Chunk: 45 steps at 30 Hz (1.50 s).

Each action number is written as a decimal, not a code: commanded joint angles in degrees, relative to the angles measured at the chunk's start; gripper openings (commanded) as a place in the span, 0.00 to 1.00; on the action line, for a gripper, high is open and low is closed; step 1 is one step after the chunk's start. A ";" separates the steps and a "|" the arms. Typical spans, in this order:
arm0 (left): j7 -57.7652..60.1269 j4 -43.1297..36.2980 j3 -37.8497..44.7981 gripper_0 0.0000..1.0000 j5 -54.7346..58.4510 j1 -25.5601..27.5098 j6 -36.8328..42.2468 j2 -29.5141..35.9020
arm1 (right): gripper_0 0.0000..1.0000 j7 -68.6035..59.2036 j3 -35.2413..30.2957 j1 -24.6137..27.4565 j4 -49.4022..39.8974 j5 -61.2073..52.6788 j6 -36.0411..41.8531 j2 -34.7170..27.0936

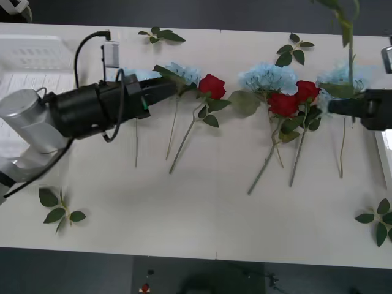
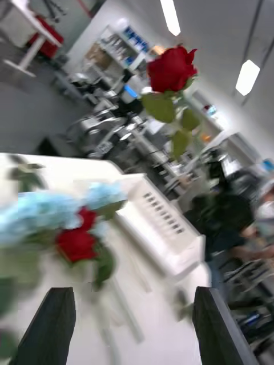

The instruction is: Put the red flowers into the right box and the blue flowers into the left box

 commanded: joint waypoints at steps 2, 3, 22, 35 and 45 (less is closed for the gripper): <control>1.65 5.99 5.58 0.59 -10.10 -2.88 3.92 4.08 | 0.00 -8.16 -0.20 -0.35 5.32 -0.10 0.86 -12.30; 3.90 7.66 6.72 0.59 -13.18 -3.59 4.97 4.79 | 0.00 -10.18 -0.20 0.00 6.90 0.78 0.95 -14.05; 45.03 9.68 8.57 0.60 -64.94 -10.53 5.50 -1.02 | 0.00 -22.84 -0.11 14.41 15.25 16.60 -18.12 -22.49; 58.30 8.45 8.57 0.99 -95.00 -9.83 5.68 -13.41 | 0.00 -30.57 -0.11 14.85 15.43 27.32 -20.67 -22.05; 59.27 8.45 8.92 1.00 -103.00 -7.28 3.65 -12.97 | 1.00 -29.52 -0.11 14.94 15.25 27.24 -20.76 -22.05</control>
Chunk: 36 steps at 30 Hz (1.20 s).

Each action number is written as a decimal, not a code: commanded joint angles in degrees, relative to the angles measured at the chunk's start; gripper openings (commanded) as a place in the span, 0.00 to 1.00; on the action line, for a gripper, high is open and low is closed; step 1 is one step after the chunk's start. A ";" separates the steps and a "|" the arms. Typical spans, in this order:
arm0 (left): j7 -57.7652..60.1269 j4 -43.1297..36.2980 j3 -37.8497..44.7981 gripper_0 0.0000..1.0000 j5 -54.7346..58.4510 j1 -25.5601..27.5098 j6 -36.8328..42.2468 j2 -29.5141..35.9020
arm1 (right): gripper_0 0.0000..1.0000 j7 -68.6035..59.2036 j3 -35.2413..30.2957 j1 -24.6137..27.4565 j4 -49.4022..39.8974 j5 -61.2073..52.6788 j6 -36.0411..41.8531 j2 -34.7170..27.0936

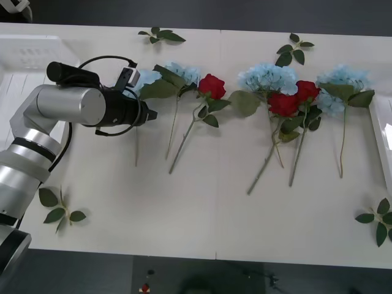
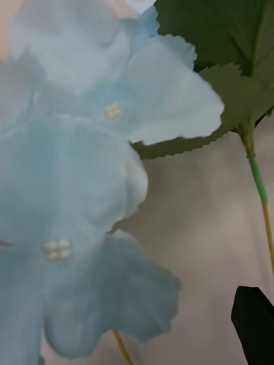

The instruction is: Put the red flowers into the right box and the blue flowers into the left box

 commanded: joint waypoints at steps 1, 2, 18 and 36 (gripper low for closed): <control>2.48 -1.78 0.19 1.00 -4.03 0.79 -1.78 1.67 | 1.00 -1.00 -0.33 -0.87 0.57 0.04 -0.24 -1.01; 2.83 -1.70 0.19 1.00 -5.26 0.79 -1.78 1.58 | 1.00 -0.65 -0.33 -0.87 0.57 0.04 -0.33 -1.01; 5.91 -1.61 -2.53 0.88 -7.46 0.88 -0.11 1.49 | 1.00 1.02 -0.42 -1.13 -2.24 -4.44 -0.33 0.39; 7.93 3.23 -5.26 0.38 -8.60 0.88 -0.02 -1.06 | 1.00 -1.27 5.74 -24.60 1.10 12.08 -1.56 24.83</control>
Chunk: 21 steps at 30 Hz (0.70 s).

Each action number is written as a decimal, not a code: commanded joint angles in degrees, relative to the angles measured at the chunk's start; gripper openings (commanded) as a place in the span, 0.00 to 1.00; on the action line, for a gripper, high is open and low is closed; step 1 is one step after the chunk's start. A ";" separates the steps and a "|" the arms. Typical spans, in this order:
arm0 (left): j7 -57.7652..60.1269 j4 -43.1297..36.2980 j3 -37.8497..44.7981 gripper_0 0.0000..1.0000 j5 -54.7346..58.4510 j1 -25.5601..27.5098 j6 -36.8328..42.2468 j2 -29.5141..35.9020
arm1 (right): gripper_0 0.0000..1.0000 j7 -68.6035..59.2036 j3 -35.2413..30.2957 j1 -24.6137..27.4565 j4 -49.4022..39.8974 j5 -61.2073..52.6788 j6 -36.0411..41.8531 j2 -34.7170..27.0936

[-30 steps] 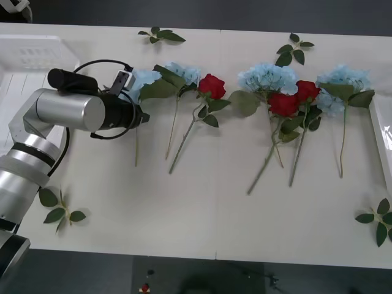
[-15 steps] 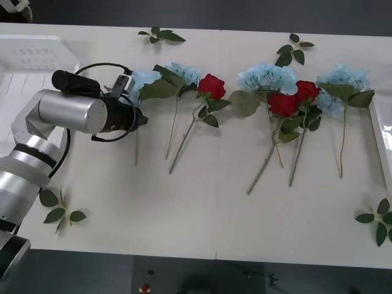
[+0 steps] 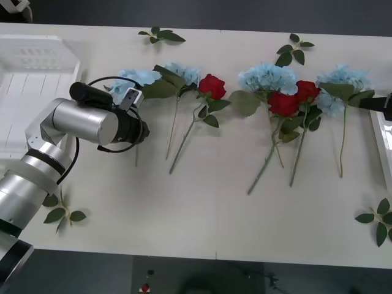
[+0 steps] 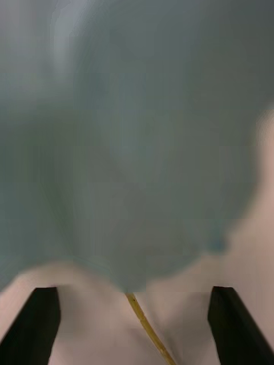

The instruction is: Put the red flowers into the right box and the blue flowers into the left box

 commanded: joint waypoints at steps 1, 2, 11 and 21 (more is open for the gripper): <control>3.75 0.60 0.88 0.29 0.06 -0.26 0.10 -0.64 | 1.00 -1.37 6.19 -7.53 4.65 1.66 -1.29 1.48; 3.84 0.60 0.88 0.11 0.06 -0.26 0.10 -0.64 | 1.00 -1.55 8.57 -9.73 6.32 1.66 -2.08 2.10; 4.36 -1.42 3.25 0.00 0.85 -0.17 -1.04 -0.20 | 1.00 -1.72 26.41 -23.44 19.51 1.84 -9.20 6.75; 4.28 -16.01 10.55 0.00 3.13 1.68 -0.96 5.25 | 1.00 -1.46 33.00 -29.51 30.49 1.92 -12.28 14.14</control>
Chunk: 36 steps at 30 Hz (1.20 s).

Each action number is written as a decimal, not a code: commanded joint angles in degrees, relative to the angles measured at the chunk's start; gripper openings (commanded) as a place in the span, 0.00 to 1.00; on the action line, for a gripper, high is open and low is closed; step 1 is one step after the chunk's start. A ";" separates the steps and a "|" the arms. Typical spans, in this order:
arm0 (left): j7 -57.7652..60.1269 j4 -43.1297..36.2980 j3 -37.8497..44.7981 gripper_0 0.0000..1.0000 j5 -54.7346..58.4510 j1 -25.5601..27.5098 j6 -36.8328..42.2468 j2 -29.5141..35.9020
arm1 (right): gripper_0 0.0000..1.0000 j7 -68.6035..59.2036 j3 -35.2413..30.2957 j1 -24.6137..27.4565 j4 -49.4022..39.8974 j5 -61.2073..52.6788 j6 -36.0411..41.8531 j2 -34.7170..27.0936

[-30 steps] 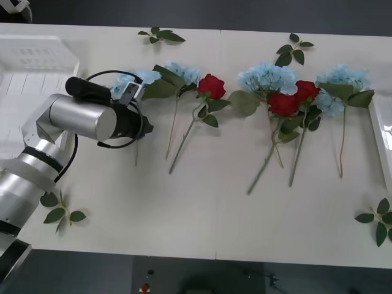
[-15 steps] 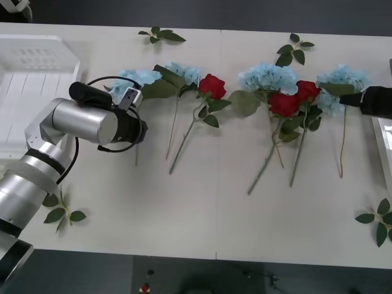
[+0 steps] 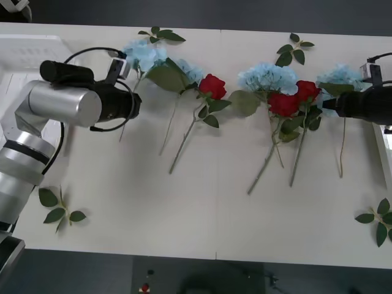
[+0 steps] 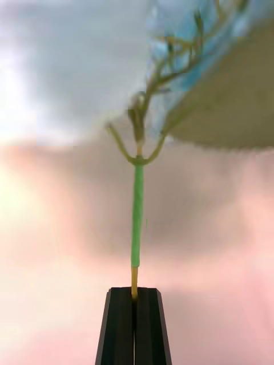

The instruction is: Put the red flowers into the right box and the blue flowers into the left box

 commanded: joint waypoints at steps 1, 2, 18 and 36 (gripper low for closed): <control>1.27 -8.96 4.46 0.00 0.55 1.26 -0.29 4.35 | 1.00 -1.36 -0.65 -2.31 3.51 0.66 -0.06 2.52; 1.09 -11.07 5.60 0.00 0.64 1.78 -0.29 5.49 | 1.00 -1.36 -0.65 -2.66 4.21 1.01 -0.06 3.13; 0.56 -19.95 24.85 0.00 2.75 15.67 -0.29 19.47 | 0.00 -1.36 -0.65 -3.89 6.59 1.27 -0.06 4.89; -1.90 -20.39 33.11 1.00 5.39 23.14 2.88 21.14 | 0.00 12.35 -30.35 7.97 -7.92 -9.62 26.92 -5.48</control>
